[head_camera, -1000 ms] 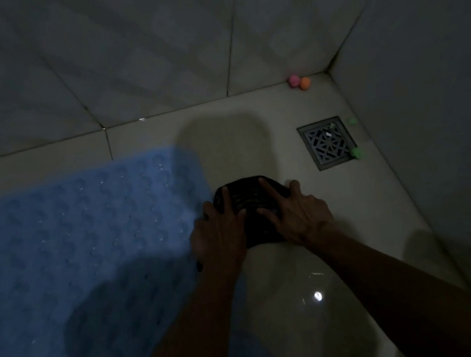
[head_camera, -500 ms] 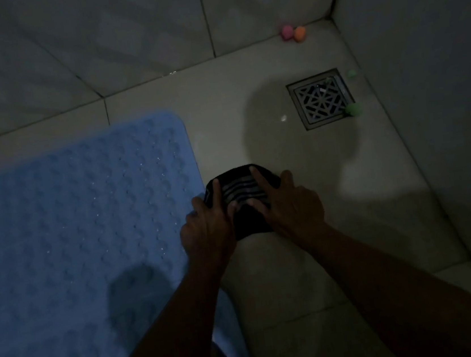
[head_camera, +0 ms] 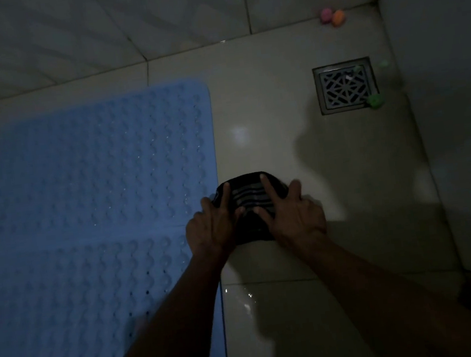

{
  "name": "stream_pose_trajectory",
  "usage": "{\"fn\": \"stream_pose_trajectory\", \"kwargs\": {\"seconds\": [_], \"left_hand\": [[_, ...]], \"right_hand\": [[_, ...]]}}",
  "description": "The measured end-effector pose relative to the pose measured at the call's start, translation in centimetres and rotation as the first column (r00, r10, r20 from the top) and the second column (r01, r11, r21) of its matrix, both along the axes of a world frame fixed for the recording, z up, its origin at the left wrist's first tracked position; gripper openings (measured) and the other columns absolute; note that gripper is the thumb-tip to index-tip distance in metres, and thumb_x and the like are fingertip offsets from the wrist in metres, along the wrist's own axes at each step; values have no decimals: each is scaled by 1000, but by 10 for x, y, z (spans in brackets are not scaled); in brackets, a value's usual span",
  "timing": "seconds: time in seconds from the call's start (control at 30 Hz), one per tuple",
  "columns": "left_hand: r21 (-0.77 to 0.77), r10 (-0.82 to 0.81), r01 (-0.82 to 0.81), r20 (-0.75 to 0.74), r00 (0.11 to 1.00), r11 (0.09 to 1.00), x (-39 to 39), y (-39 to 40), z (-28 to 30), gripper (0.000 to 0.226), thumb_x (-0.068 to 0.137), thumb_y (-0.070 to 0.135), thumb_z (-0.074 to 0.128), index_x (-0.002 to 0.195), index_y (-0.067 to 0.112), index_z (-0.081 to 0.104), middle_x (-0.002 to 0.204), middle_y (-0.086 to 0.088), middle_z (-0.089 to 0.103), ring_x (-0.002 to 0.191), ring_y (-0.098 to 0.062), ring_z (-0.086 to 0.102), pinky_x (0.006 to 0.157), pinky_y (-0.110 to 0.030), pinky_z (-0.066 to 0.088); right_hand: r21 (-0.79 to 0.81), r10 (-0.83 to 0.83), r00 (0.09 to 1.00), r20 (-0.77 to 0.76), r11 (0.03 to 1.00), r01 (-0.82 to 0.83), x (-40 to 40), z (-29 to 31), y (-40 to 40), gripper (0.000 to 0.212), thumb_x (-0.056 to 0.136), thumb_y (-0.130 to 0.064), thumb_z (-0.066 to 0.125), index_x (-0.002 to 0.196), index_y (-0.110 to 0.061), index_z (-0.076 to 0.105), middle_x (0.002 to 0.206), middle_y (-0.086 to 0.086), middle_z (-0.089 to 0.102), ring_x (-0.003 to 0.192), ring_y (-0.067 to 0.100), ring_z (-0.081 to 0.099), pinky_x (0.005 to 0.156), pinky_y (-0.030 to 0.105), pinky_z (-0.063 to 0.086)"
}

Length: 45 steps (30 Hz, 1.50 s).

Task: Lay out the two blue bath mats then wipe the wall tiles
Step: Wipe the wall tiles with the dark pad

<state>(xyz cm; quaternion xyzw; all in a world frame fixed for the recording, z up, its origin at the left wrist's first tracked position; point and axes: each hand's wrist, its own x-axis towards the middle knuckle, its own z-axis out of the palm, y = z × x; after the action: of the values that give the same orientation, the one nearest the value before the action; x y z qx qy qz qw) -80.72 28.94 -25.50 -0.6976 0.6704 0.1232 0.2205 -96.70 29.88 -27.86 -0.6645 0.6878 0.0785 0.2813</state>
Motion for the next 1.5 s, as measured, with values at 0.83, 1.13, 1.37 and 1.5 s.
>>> {"fn": "stream_pose_trajectory", "kwargs": {"seconds": [0.83,1.13,1.37,1.5], "left_hand": [[-60,18,-35,-273,962,998,36,160,-16,68,101,62,33,160,34,11,150,-16,31,116,-34,54,84,-40,48],[-93,-92,67,-305,948,993,61,213,-20,68,100,63,34,159,36,12,146,-16,35,105,-35,59,77,-38,48],[-115,-119,92,-256,959,989,65,236,-22,71,100,66,28,160,36,6,145,-17,38,107,-35,60,79,-39,50],[-142,-128,102,-192,973,985,64,243,-27,72,98,69,26,160,38,4,140,-16,41,101,-33,60,74,-39,48]], "right_hand": [[74,-50,978,-201,995,66,28,17,154,74,93,-77,25,153,-54,-12,141,17,36,107,40,59,89,44,49],[81,-118,958,-262,986,144,53,30,215,76,93,-75,33,156,-51,-4,140,16,39,110,40,59,87,40,45],[76,-109,965,-241,989,131,55,26,238,76,94,-75,29,156,-50,-7,137,17,41,106,39,60,79,38,44],[-25,-120,972,-200,993,117,52,15,256,74,95,-73,28,156,-48,-6,132,18,45,98,36,61,71,34,35]]}}
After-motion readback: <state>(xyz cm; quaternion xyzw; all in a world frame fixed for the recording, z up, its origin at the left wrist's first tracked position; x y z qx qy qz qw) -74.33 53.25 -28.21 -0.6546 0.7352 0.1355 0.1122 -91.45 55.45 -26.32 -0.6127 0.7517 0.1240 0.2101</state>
